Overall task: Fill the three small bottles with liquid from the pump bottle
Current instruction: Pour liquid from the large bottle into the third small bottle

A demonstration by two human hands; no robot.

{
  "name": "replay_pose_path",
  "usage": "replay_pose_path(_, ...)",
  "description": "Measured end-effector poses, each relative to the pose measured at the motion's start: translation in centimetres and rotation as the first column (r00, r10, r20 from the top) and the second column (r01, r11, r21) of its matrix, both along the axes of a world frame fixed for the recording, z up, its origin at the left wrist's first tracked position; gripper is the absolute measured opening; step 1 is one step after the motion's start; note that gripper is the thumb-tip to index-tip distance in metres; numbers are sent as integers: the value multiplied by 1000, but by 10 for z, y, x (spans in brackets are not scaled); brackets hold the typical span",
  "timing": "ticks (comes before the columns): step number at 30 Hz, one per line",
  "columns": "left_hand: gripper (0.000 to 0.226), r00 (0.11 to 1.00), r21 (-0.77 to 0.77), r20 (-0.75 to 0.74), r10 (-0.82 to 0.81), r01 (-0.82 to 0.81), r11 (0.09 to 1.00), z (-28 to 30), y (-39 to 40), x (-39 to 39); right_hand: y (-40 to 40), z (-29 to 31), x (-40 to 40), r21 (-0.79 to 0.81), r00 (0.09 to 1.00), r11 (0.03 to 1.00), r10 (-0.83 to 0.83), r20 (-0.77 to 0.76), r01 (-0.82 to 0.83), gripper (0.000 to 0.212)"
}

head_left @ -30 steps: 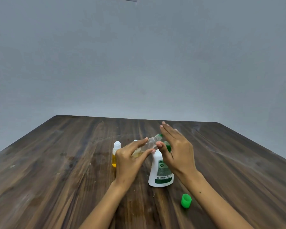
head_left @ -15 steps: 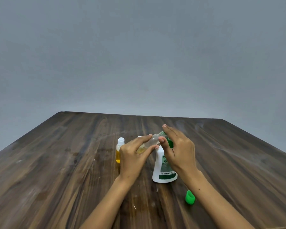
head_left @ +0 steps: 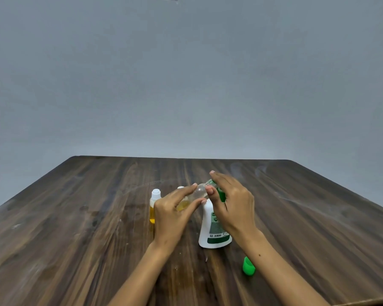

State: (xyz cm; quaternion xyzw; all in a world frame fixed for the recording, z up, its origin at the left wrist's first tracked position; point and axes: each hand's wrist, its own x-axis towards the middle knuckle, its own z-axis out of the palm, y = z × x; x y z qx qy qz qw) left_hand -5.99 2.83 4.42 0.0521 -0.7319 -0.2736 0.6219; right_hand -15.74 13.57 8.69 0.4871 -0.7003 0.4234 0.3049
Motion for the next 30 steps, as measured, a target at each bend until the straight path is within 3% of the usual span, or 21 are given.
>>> replay_pose_path(15,39,1000,3,-10,-1,1,1000,3,3,0,1,4,-2,9,998,1000,-5,-66,6,83)
replay_pose_path(30,36,1000,10,5,22,-22,1000,1,0,-2,-3,-4,-4,-72,997,995,73,31,-71,81)
